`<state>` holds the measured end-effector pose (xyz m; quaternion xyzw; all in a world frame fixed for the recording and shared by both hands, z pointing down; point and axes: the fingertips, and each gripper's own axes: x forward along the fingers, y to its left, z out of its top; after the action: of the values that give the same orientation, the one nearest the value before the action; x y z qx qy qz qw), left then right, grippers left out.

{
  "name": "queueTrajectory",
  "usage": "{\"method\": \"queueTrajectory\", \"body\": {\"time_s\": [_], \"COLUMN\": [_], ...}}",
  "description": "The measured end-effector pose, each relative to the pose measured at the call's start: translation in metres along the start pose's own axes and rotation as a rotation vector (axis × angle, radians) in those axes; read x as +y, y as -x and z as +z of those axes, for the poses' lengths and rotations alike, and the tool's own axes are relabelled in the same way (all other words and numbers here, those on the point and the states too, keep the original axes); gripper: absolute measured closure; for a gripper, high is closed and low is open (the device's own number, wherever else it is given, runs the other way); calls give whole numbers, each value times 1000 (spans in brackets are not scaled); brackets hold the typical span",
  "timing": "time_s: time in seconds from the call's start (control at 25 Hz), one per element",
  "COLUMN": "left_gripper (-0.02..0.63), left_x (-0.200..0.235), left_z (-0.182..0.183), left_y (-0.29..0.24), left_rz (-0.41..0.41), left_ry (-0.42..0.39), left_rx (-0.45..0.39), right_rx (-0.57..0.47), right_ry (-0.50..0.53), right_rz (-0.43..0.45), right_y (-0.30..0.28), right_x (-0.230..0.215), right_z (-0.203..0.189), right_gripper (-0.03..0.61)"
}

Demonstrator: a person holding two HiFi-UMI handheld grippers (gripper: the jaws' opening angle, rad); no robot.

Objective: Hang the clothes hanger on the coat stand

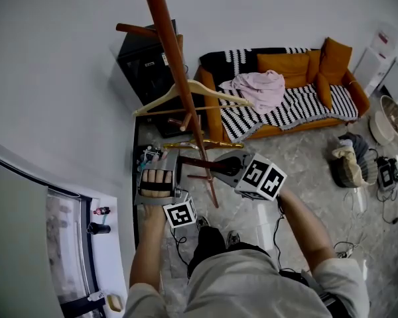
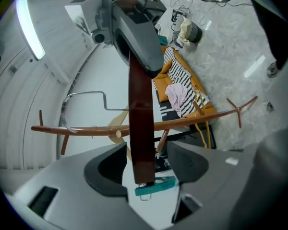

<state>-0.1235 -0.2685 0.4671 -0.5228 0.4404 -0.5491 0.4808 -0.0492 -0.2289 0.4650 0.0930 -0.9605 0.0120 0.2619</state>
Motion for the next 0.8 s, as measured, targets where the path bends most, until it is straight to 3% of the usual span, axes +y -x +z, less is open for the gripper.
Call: {"method": "queueTrajectory", "body": {"time_s": [0.04, 0.12, 0.28, 0.4, 0.6, 0.8], "left_gripper": [357, 465, 471, 472, 472, 472], "left_x": [0, 1, -1, -6, -20, -26], "left_z": [-1, -3, -5, -8, -13, -5], "left_y": [0, 0, -2, -6, -8, -11], "left_rz": [6, 11, -33, -83, -159, -230], "left_ry": [-5, 4, 56, 94, 73, 176], "left_rx": [5, 9, 9, 23, 47, 32], "right_rx": [7, 21, 32, 40, 184, 295], "right_ry": [3, -2, -2, 69, 355, 662], "right_rz": [6, 19, 39, 14, -166, -359], "right_y": [-1, -2, -7, -11, -13, -10], "right_x": [0, 0, -3, -6, -17, -22], "right_z": [0, -1, -2, -1, -7, -10], "right_gripper": [526, 528, 526, 518, 432, 370]}}
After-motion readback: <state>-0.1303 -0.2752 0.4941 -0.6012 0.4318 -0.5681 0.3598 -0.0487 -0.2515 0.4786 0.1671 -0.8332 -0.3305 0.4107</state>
